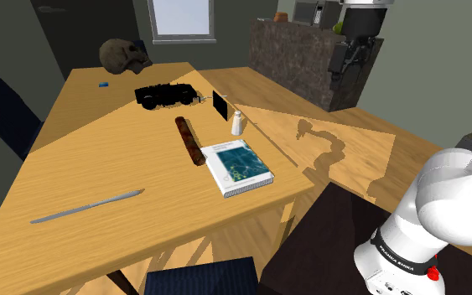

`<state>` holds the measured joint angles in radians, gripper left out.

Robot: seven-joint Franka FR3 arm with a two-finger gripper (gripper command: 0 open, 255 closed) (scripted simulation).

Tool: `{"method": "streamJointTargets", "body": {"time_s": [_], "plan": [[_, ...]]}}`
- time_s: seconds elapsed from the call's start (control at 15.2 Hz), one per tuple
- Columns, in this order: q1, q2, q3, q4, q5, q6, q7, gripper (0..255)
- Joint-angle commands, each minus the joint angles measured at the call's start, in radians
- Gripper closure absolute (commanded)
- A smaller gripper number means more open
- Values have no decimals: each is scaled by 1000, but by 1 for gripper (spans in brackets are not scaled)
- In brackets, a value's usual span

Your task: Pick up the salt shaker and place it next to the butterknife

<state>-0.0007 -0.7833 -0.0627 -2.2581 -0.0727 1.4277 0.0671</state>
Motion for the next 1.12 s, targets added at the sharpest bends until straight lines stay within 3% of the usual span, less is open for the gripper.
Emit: {"method": "streamJointTargets", "body": {"time_s": [0.0,0.53,1.06], "plan": [[0,0,0,0,0,0,0,0],[2,225,-53,6,15,247,-19,0],[10,493,-101,101,63,446,-57,0]]}}
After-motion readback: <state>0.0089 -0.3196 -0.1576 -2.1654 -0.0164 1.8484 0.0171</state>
